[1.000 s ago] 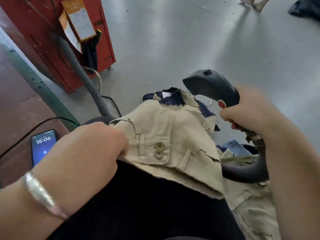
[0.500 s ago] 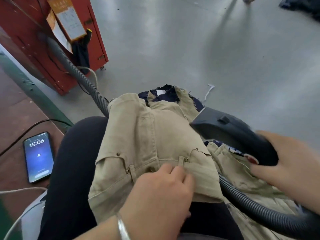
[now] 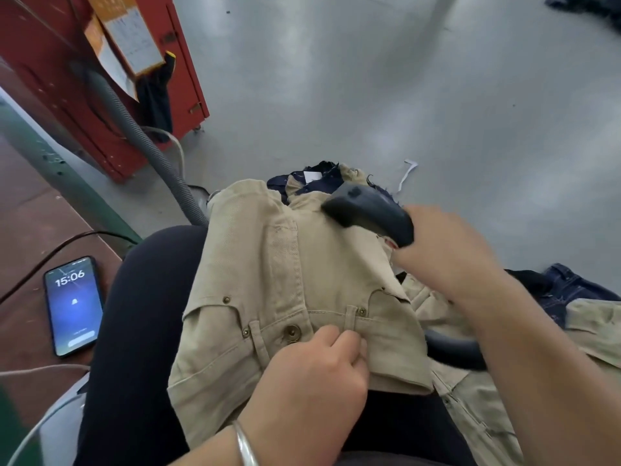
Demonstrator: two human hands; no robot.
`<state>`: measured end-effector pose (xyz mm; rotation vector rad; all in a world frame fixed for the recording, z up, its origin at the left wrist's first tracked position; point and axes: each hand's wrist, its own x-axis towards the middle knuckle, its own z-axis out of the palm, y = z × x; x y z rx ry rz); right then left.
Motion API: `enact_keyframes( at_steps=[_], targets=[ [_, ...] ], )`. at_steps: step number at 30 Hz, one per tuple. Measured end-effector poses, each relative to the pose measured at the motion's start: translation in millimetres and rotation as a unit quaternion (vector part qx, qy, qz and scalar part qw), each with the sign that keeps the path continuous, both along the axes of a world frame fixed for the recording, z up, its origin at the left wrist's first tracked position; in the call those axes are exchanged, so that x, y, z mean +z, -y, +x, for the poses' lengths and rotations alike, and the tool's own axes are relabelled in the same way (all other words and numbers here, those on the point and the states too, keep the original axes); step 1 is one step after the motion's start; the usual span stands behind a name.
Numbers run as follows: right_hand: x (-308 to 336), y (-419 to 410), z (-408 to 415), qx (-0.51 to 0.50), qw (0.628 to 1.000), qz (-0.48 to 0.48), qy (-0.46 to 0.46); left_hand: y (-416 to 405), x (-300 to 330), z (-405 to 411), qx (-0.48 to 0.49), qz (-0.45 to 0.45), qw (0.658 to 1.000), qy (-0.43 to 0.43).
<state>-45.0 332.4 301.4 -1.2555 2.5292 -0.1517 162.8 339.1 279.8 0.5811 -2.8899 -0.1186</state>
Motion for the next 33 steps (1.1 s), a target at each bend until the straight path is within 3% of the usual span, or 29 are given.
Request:
enact_keyframes(
  at_steps=[4, 9, 13, 16, 19, 29, 33],
  targets=[
    [3, 21, -29, -0.04, 0.998, -0.032, 0.028, -5, 1, 5, 0.008, -0.032, 0.999, -0.011],
    [37, -26, -46, -0.06, 0.986, -0.097, 0.121, -6, -6, 8, 0.01, 0.029, 0.999, -0.043],
    [60, -78, -13, 0.018, 0.992, -0.042, 0.116, -3, -9, 7, 0.019, 0.057, 0.996, -0.064],
    [60, -87, 7, 0.089, 0.989, 0.069, 0.093, -1, -8, 5, 0.019, 0.084, 0.994, -0.072],
    [52, -73, 16, 0.106, 0.985, 0.109, 0.077, 3, -6, 6, 0.018, 0.125, 0.989, -0.071],
    [25, 40, 1, 0.026, 0.995, 0.018, 0.096, 4, -5, 6, 0.014, 0.148, 0.987, -0.063],
    [26, 51, -8, 0.013, 0.998, -0.025, 0.062, -1, -6, 6, 0.007, 0.15, 0.986, -0.073]
  ],
)
